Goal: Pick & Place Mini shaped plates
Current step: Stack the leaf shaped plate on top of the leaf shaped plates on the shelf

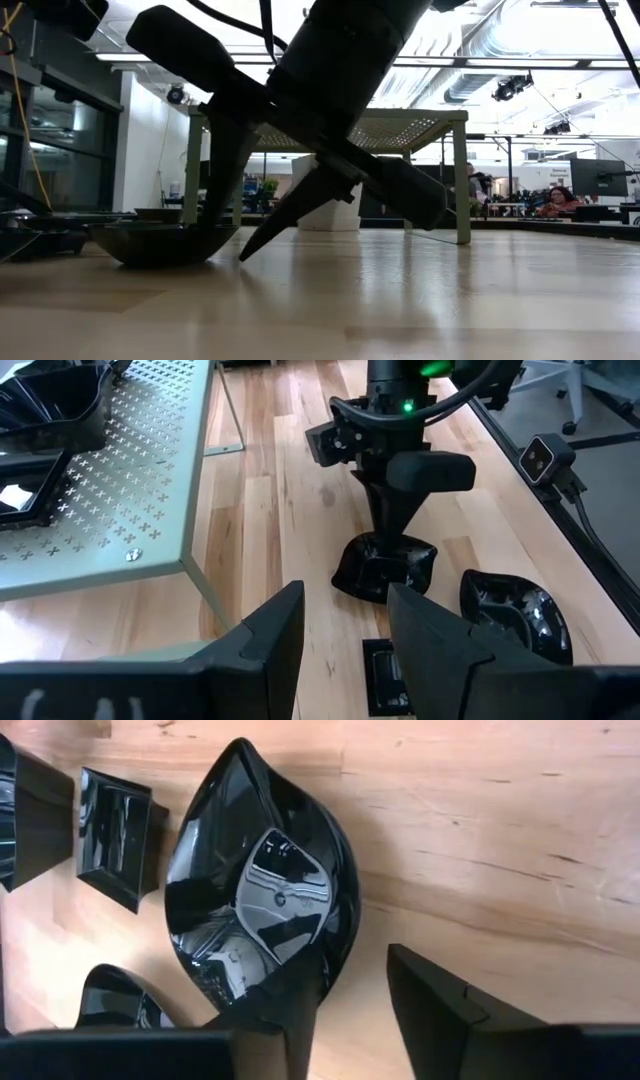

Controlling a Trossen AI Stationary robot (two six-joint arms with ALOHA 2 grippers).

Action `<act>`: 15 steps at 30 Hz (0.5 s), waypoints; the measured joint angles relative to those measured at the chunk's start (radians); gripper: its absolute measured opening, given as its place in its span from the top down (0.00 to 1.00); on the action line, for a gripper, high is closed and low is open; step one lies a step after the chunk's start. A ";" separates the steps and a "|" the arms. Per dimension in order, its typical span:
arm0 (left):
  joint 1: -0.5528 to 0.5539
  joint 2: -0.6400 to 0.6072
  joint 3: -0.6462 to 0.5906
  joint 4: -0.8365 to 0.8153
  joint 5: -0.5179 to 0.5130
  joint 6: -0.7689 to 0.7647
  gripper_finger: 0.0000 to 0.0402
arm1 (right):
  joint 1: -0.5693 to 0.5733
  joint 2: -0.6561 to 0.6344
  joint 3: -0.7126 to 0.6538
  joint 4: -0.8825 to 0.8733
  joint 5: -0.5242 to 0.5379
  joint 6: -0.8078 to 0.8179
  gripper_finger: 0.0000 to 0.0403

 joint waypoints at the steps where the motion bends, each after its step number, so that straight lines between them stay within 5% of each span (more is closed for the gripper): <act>1: 0.000 0.000 0.000 0.000 0.000 0.000 0.64 | 0.000 0.000 0.000 0.000 0.000 0.000 0.74; 15: 0.000 0.000 0.000 0.000 0.003 -0.007 0.64 | 0.002 0.000 0.000 0.004 0.001 -0.020 0.97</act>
